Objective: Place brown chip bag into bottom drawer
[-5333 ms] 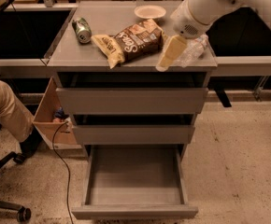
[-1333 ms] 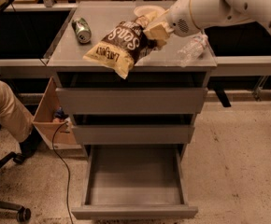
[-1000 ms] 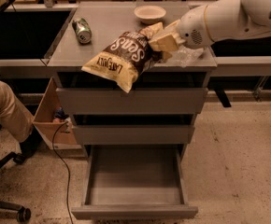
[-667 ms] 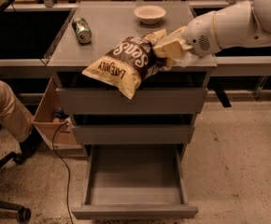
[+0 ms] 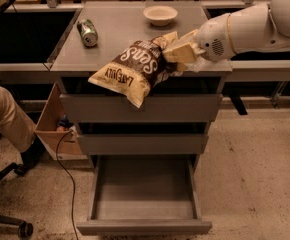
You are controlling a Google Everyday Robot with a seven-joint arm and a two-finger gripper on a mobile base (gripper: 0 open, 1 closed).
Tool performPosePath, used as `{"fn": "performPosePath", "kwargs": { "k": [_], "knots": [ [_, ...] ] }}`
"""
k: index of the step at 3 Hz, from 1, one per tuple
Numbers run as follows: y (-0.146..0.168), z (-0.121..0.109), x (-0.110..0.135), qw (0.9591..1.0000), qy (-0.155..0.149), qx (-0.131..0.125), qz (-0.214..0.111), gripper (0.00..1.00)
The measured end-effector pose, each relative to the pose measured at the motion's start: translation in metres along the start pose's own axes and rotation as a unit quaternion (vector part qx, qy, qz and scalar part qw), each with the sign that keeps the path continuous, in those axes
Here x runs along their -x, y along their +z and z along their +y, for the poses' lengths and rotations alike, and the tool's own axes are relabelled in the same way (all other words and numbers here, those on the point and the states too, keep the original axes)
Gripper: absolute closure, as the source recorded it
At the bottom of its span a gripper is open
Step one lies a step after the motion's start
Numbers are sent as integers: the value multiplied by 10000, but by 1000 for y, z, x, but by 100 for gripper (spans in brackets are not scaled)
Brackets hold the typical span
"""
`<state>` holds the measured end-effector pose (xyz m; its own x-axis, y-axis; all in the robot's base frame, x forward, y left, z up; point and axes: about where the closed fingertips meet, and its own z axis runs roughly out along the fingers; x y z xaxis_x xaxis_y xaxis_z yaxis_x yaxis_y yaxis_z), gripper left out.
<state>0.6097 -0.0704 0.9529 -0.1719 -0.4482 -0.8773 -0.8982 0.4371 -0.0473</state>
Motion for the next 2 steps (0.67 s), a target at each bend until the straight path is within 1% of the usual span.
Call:
{"fn": "performPosePath", "kwargs": {
  "k": [1, 2],
  "knots": [
    [-5, 25, -17, 9999, 62, 120, -27, 100],
    [8, 64, -56, 9990, 149, 396, -116, 100]
  ]
}}
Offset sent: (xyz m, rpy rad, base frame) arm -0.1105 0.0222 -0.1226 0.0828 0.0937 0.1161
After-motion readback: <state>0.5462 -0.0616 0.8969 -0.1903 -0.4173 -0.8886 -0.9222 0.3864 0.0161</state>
